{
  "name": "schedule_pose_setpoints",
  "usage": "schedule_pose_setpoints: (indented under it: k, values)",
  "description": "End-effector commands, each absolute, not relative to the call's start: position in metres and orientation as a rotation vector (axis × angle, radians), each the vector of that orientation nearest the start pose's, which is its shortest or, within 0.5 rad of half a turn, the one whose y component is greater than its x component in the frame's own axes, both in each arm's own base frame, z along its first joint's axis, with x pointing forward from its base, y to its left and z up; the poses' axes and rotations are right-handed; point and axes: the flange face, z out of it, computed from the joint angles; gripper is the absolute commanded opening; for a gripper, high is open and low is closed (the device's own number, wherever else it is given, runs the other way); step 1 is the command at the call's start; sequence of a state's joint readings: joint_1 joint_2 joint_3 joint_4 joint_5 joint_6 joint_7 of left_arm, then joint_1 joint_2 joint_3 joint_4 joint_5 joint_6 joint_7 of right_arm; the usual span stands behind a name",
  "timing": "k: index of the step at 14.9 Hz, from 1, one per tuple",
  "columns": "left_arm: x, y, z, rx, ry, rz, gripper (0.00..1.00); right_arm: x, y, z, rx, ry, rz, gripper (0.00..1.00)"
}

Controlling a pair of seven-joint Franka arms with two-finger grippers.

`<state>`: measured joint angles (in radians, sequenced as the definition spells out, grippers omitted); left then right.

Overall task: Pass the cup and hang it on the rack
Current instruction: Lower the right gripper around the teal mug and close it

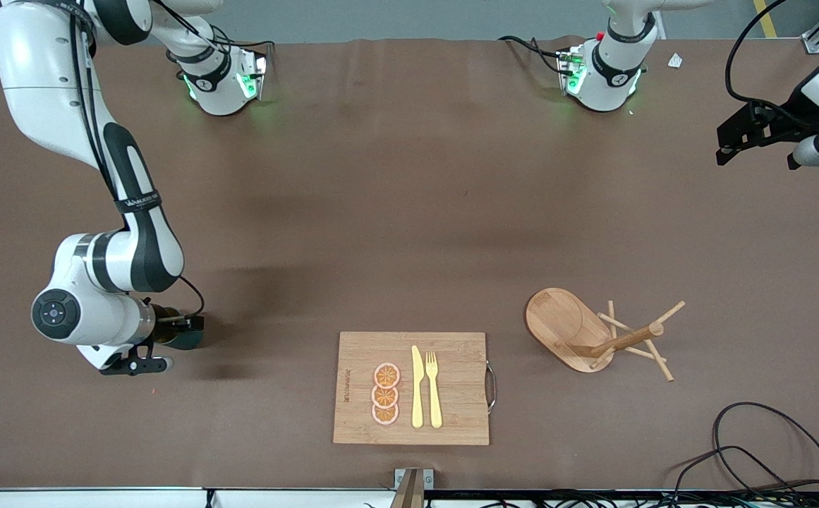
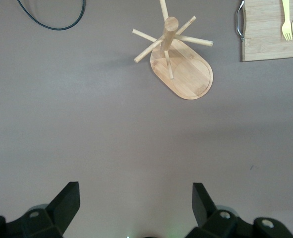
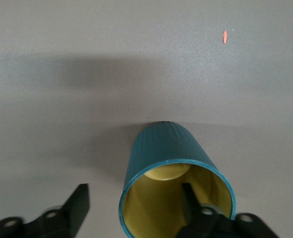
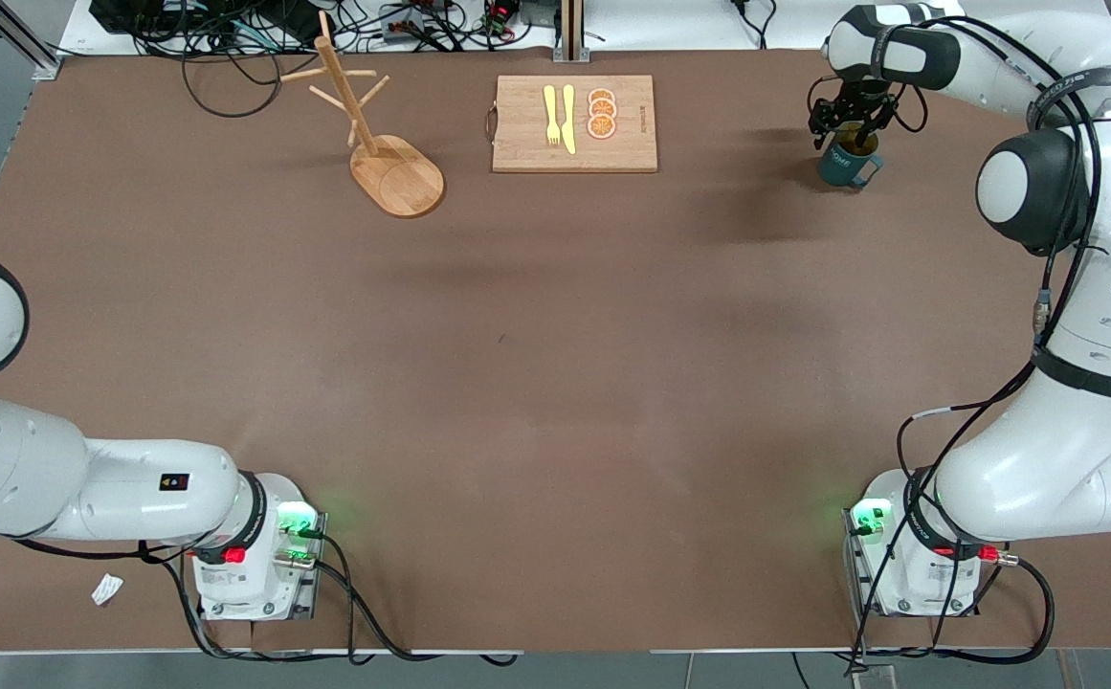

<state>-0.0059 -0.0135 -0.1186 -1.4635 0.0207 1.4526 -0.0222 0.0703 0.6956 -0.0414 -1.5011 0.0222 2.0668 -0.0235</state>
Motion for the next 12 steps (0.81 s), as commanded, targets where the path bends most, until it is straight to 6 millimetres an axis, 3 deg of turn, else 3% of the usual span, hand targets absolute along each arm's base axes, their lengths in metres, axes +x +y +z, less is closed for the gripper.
schedule_pose_setpoints:
  k: [1,4,8,12]
  values:
    - [0.534,-0.063,0.678,-3.121,0.159,-0.011,1.0,0.701,0.027,0.254,-3.133,-0.067,0.196,0.31]
    - [0.535,-0.063,0.677,-3.125,0.158,-0.008,1.0,0.701,0.026,0.257,-3.133,-0.064,0.191,0.15]
    - [0.534,-0.067,0.677,-3.124,0.173,-0.009,1.0,0.702,0.033,0.261,-3.133,-0.084,0.182,0.04]
    - [0.534,-0.064,0.678,-3.122,0.167,-0.011,1.0,0.706,0.086,0.299,-3.106,-0.197,0.141,0.03]
